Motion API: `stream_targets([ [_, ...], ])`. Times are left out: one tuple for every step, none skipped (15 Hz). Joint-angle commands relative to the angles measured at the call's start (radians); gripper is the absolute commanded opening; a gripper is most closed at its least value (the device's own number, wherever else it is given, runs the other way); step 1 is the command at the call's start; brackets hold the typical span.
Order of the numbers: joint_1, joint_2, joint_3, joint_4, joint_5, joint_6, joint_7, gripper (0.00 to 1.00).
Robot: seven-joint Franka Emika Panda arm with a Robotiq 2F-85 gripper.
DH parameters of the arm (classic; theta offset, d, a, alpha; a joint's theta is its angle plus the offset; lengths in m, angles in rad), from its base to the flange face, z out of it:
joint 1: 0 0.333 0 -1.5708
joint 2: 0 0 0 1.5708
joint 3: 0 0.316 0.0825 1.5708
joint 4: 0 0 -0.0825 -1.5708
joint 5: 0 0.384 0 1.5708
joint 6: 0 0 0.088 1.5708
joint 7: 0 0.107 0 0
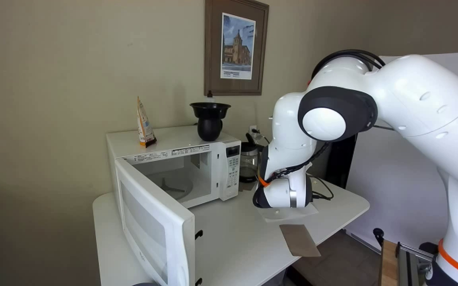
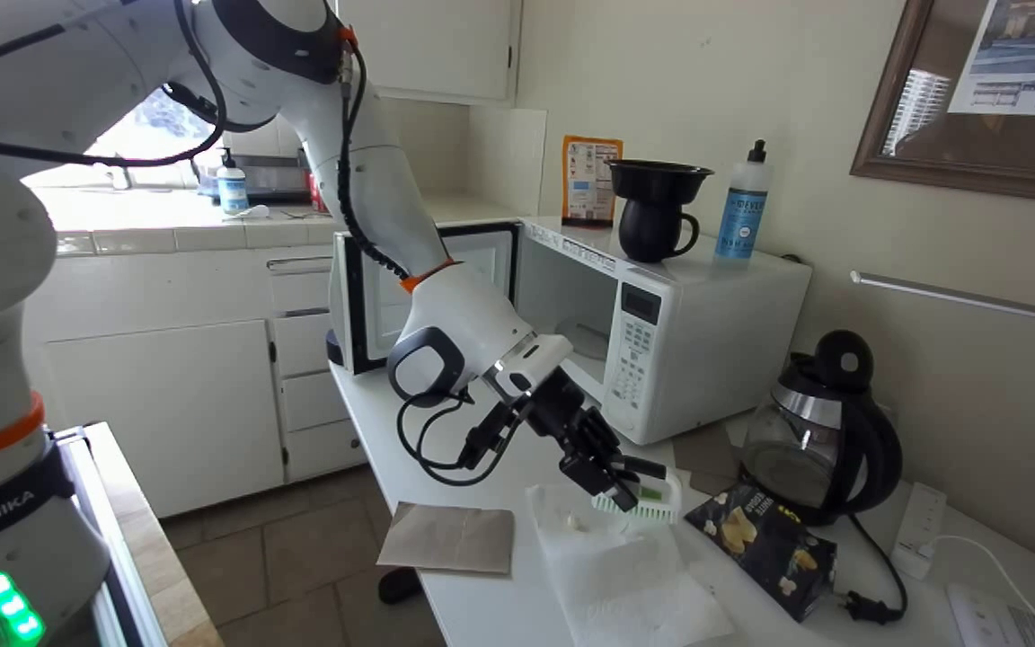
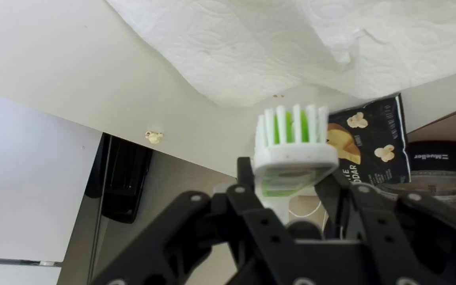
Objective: Use the brush to scrub the inside of the microwave.
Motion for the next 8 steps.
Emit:
stream_targets([
  [-0.01,0.084,-0.003,0.078,0.029,-0.071,-0.002,0.19],
  [-0.025,0.1,0.005,0.099,0.019,-0.085,0.011,0.19],
  [-0.03,0.117,0.005,0.113,0.018,-0.104,0.014,0.19],
  [-0.036,0.137,0.005,0.132,0.019,-0.121,0.019,0.19],
  [-0.047,0.152,0.008,0.148,0.017,-0.132,0.026,0.19],
  [-0.055,0.171,0.007,0.167,0.018,-0.145,0.033,0.19],
  [-0.066,0.187,0.007,0.181,0.018,-0.156,0.04,0.19],
  [-0.08,0.203,0.011,0.195,0.015,-0.163,0.048,0.19],
])
